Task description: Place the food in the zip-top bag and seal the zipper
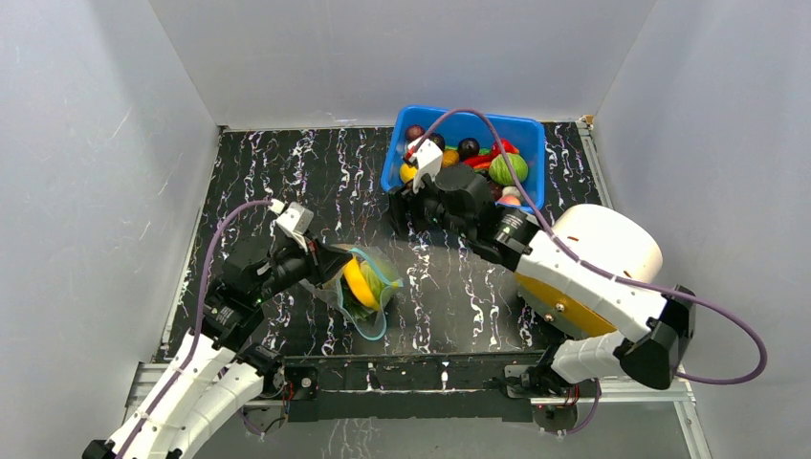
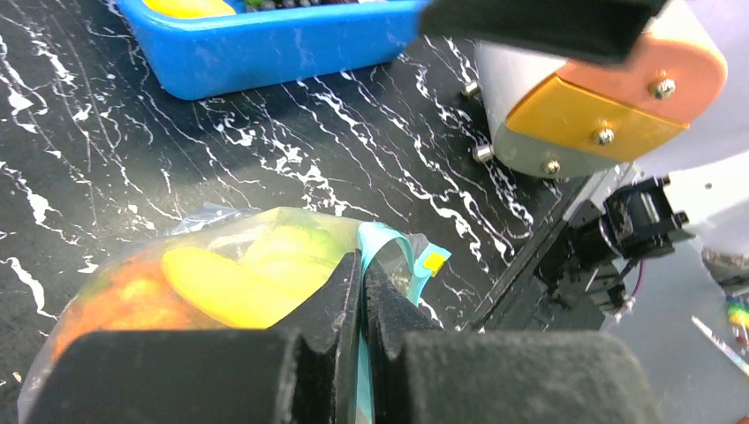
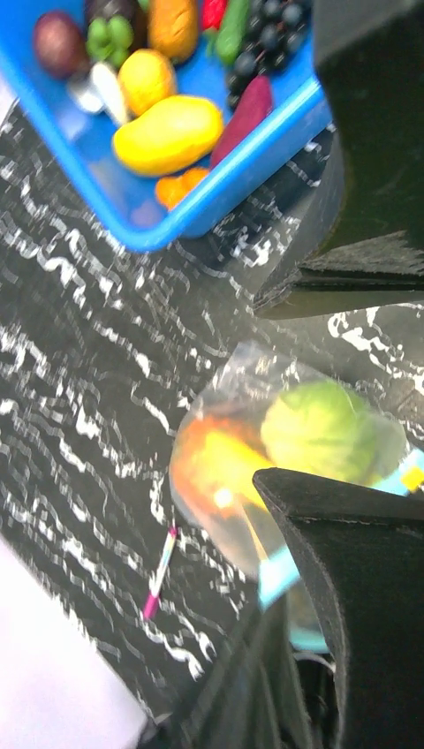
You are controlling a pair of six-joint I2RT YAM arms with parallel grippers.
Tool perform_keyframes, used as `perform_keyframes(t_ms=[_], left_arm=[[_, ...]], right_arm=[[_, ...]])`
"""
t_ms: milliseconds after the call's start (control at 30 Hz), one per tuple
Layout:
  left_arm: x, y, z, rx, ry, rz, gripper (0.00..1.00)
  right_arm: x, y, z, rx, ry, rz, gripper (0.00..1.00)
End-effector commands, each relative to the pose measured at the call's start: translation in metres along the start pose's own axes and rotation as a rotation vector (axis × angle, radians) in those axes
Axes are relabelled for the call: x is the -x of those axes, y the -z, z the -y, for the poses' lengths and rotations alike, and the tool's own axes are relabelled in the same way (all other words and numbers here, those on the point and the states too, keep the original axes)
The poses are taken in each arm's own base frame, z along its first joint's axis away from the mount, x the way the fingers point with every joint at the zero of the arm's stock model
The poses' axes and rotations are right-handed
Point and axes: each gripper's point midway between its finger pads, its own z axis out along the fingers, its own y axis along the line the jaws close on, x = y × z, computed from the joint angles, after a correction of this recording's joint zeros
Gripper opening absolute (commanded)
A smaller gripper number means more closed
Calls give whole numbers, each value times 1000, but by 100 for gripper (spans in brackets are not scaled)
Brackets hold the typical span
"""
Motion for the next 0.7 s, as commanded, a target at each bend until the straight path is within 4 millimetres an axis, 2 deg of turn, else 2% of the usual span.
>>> perform_keyframes(t_ms=[0, 167, 333, 433, 567, 600, 667], left_arm=[[-20, 2, 12, -108, -73, -77, 0], [-40, -1, 18, -175, -45, -146, 0], [-43, 2, 21, -204, -85, -110, 0], [-42, 6, 21, -206, -110, -93, 0], [-39, 8, 21, -203, -128, -68, 0], [-39, 8, 21, -199, -131, -67, 0], [-39, 8, 18, -186, -131, -72, 0]], right_arm=[[8, -10, 53, -196, -41, -23, 62], [-8, -30, 115, -360, -47, -106, 66], [-21, -40, 184, -514, -89, -143, 71], [-28, -45, 219, -598, -95, -155, 73], [-30, -53, 255, -679, -97, -157, 77], [-37, -59, 264, -693, -98, -175, 78], [-34, -66, 277, -720, -110, -179, 80]])
